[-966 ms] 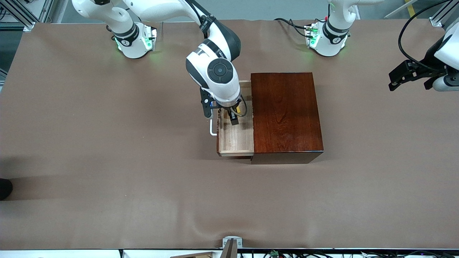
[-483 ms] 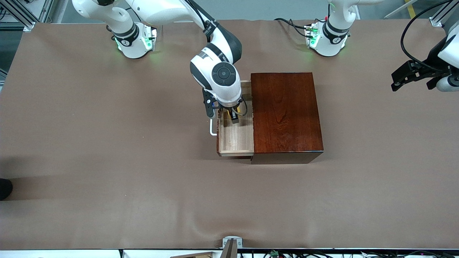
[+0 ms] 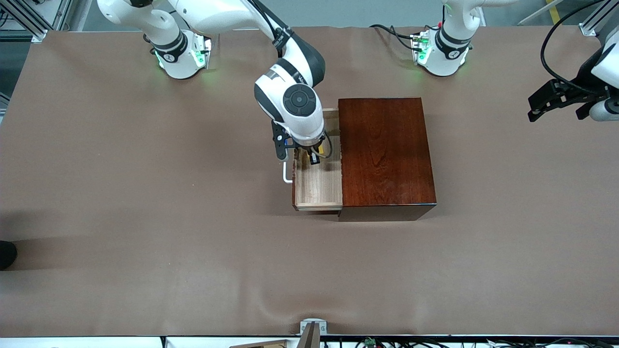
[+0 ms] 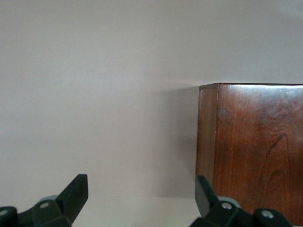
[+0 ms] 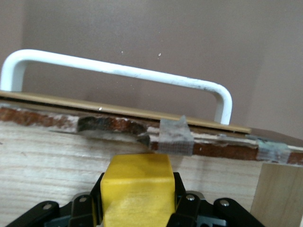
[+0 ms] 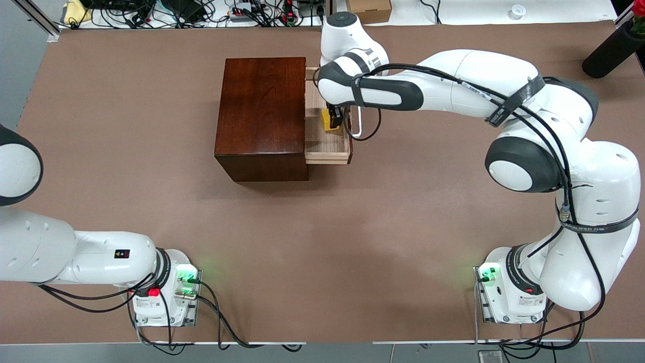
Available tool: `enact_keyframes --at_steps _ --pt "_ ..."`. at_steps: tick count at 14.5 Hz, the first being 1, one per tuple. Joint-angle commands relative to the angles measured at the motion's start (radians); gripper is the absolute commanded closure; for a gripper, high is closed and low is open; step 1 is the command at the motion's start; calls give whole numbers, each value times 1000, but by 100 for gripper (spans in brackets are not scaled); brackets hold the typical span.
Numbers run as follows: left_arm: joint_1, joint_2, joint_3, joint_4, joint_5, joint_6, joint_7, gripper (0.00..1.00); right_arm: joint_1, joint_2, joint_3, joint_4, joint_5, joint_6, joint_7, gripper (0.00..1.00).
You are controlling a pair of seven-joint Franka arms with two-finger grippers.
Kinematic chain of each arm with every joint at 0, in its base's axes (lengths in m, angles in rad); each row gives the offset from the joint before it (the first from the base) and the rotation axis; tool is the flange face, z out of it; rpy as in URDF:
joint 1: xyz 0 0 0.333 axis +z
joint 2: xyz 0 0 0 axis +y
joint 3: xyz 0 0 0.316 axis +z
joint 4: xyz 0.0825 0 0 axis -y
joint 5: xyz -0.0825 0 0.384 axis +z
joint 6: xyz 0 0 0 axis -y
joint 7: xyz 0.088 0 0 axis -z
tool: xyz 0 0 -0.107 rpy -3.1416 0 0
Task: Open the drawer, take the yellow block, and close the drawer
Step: 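Lower the right gripper into the drawer and grasp the yellow block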
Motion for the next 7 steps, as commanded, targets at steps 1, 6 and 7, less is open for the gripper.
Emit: enact_keyframes --at_steps 1,6,7 --pt "4 -22 -8 -9 11 -2 21 0 -14 -8 -1 42 8 -13 19 100" --pt "6 -20 -22 -9 9 1 8 0 -73 -8 1 140 23 -102 19 100" --pt "6 -19 -22 -8 9 4 7 0 -92 -8 2 163 28 -124 13 100"
